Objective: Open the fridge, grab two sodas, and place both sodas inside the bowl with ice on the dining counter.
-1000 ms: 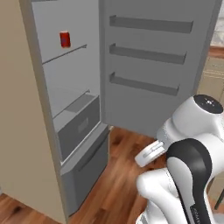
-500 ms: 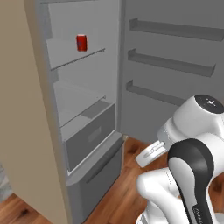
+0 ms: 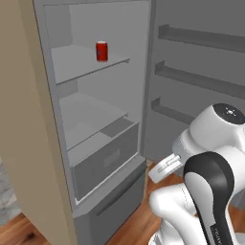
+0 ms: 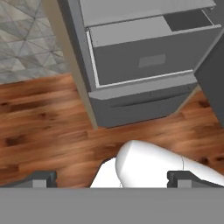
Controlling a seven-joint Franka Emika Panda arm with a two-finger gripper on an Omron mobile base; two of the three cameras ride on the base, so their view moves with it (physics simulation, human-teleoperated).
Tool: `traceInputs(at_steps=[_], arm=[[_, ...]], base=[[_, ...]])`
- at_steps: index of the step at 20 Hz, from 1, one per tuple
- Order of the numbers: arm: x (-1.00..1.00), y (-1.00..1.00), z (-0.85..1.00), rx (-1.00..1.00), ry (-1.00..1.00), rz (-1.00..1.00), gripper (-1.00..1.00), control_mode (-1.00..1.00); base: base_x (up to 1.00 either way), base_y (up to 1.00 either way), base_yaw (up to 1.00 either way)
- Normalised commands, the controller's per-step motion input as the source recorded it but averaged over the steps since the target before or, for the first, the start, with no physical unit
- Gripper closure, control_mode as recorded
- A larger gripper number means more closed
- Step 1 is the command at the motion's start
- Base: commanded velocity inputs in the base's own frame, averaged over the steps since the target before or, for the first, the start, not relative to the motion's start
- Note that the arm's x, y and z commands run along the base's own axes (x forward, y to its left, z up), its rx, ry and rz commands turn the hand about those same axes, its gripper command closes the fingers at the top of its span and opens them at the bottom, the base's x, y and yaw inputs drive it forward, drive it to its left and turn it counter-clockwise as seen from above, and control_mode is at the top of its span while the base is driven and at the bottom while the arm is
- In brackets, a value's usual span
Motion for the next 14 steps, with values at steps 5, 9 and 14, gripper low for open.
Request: traceInputs(at_steps=[5,9,14], arm=[[0.0,0.0,0.0,0.0,0.0,0.0,-1.0,1.0],[0.0,0.0,0.0,0.0,0.0,0.0,-1.0,1.0],[0.0,0.0,0.0,0.0,0.0,0.0,-1.0,1.0]], base=[[0.59,-0.08,0.27],[0.5,-0.02,0.28],[0.46,-0.04,0.28]])
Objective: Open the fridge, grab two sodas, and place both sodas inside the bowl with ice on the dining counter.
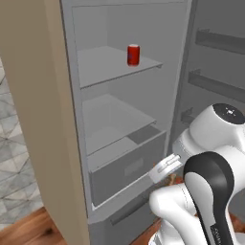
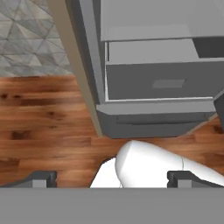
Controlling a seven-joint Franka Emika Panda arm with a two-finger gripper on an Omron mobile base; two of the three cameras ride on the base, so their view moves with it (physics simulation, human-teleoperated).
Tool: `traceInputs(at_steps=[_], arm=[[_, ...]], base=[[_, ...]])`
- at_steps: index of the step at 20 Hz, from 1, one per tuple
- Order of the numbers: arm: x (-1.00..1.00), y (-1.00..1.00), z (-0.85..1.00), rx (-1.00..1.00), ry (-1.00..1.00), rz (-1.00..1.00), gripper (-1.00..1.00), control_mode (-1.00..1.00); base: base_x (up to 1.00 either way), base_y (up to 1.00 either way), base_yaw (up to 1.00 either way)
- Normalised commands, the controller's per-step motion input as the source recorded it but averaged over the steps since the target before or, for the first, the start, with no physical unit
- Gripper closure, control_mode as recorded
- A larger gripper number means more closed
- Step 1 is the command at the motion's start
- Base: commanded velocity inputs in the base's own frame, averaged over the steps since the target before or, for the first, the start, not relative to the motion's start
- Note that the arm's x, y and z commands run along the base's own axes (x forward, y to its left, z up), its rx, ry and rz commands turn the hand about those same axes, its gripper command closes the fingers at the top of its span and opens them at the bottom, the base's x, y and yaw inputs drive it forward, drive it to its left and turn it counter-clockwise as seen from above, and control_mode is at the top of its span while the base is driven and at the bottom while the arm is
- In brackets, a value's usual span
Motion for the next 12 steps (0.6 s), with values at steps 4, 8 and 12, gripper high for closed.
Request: traceInputs(at_steps=[4,8,12], arm=[[0.0,0.0,0.0,0.0,0.0,0.0,-1.0,1.0],[0.0,0.0,0.0,0.0,0.0,0.0,-1.0,1.0],[0.0,0.0,0.0,0.0,0.0,0.0,-1.0,1.0]], base=[[0.49,-0.06,0.27],[0.5,-0.11,0.26],[0.6,-0.16,0.24]])
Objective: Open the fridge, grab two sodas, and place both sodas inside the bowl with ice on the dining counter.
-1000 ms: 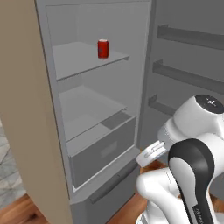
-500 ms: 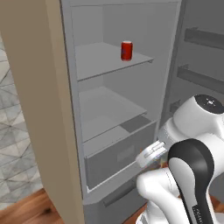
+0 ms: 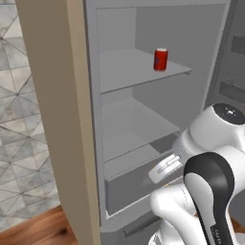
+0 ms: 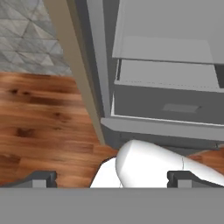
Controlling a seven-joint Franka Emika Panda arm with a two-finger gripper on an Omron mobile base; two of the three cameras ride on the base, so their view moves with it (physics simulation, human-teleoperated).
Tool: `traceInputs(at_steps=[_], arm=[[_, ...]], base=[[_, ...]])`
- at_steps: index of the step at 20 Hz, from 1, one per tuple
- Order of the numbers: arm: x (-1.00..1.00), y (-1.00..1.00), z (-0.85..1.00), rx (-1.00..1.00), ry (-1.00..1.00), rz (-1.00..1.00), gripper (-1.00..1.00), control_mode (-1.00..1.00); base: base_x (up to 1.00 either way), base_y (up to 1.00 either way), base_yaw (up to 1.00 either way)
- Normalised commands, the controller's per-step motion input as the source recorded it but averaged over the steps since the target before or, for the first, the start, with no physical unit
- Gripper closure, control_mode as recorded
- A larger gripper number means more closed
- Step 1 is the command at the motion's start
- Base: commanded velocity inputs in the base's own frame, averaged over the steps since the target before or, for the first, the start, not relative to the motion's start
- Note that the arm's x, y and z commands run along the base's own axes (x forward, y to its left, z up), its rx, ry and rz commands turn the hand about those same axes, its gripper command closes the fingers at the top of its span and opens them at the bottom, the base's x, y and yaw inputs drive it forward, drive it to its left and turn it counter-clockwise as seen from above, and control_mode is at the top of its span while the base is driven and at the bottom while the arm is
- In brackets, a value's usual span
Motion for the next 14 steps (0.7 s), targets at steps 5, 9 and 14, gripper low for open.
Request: traceInputs(at_steps=[5,9,14], arm=[[0.0,0.0,0.0,0.0,0.0,0.0,-1.0,1.0],[0.0,0.0,0.0,0.0,0.0,0.0,-1.0,1.0],[0.08,0.0,-0.02,0.0,0.0,0.03,-1.0,-1.0]], base=[[0.62,-0.23,0.21],[0.65,-0.26,0.17],[0.48,-0.18,0.1]])
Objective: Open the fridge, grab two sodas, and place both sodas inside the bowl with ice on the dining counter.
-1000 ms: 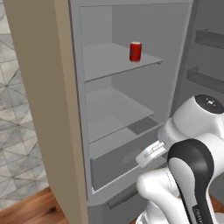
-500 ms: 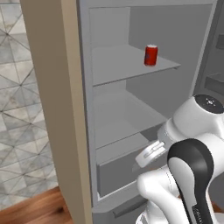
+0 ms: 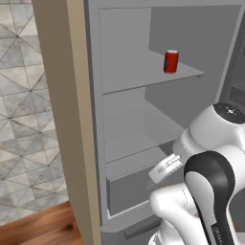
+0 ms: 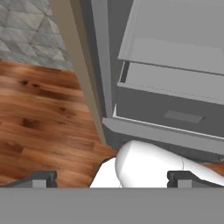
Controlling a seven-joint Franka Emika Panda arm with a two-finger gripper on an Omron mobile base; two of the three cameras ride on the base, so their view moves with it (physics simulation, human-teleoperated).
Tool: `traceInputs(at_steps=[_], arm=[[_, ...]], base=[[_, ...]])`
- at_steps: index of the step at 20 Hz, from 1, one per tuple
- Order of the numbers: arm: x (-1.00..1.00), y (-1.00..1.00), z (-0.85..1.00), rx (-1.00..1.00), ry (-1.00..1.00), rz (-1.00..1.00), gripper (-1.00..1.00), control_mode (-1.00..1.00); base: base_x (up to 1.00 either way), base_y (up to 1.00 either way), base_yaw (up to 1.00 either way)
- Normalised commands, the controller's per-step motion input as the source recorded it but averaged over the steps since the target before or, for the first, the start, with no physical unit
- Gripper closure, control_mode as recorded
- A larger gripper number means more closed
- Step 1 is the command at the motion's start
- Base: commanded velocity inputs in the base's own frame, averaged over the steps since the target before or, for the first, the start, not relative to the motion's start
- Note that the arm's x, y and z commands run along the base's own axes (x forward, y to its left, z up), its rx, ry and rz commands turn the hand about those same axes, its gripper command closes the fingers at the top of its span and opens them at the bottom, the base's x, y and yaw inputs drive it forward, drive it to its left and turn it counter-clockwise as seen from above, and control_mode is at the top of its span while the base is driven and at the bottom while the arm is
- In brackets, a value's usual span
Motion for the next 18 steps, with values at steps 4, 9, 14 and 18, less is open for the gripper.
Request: traceInputs(at_steps=[4,9,14,18], arm=[[0.27,-0.01,-0.13,0.01,-0.01,0.07,-1.0,-1.0],[0.17,-0.45,0.08,0.05,-0.06,-0.18,-1.0,-1.0],[0.05,-0.4,0.28,0.03,-0.09,-0.36,-1.0,-1.0],[0.04,-0.27,0.37,0.01,-0.14,-0.41,-1.0,-1.0]], base=[[0.0,0.0,0.0],[0.0,0.0,0.0],[0.0,0.0,0.0],[0.0,0.0,0.0]])
